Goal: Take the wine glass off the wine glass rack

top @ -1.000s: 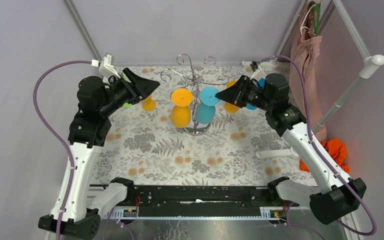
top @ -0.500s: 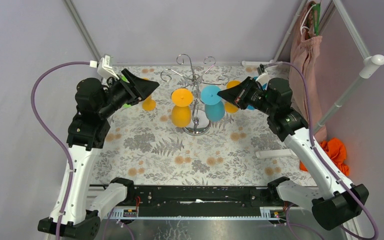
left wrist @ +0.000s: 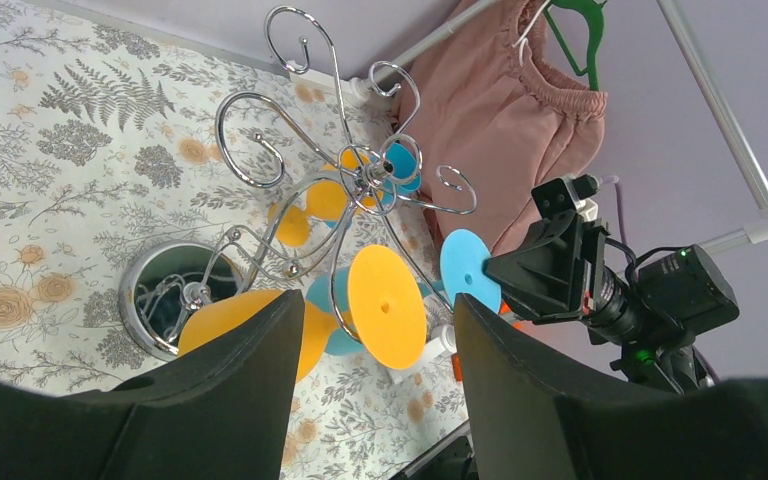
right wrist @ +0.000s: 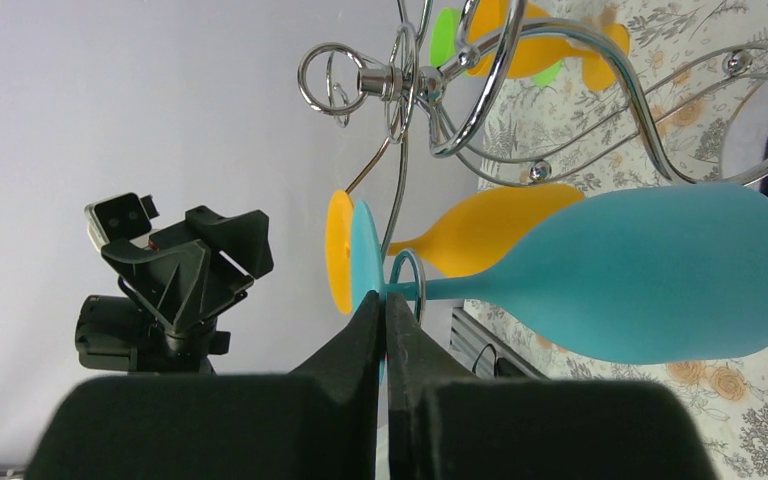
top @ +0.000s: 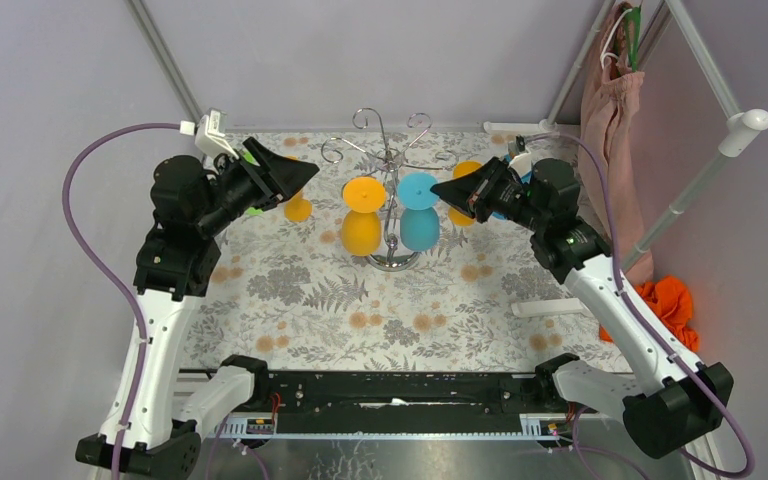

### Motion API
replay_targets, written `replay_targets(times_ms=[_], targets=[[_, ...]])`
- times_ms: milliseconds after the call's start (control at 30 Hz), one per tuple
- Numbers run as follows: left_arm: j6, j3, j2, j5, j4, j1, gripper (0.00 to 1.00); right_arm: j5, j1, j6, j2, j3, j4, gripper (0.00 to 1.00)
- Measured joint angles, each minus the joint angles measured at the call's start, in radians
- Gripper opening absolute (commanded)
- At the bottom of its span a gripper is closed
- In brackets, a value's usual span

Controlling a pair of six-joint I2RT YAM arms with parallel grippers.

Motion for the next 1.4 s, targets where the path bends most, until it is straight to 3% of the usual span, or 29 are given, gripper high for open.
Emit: replay_targets(times_ms=[567, 967, 1400], targets=[[0.0, 0.0, 0.011, 0.0, 0.0, 0.0, 0.64, -0.035, 0.061, -0.03, -0.014, 0.037, -0.066, 0.0], [0.0, 0.0, 0.011, 0.0, 0.0, 0.0, 0.64, -0.015, 0.093, -0.039, 0.035, 0.046, -0.003, 0.0], [0.004, 0.0, 0.009, 0.0, -0.002, 0.0, 0.64, 0.126, 0.096, -0.133, 0.101, 0.129, -0.011, 0.0]])
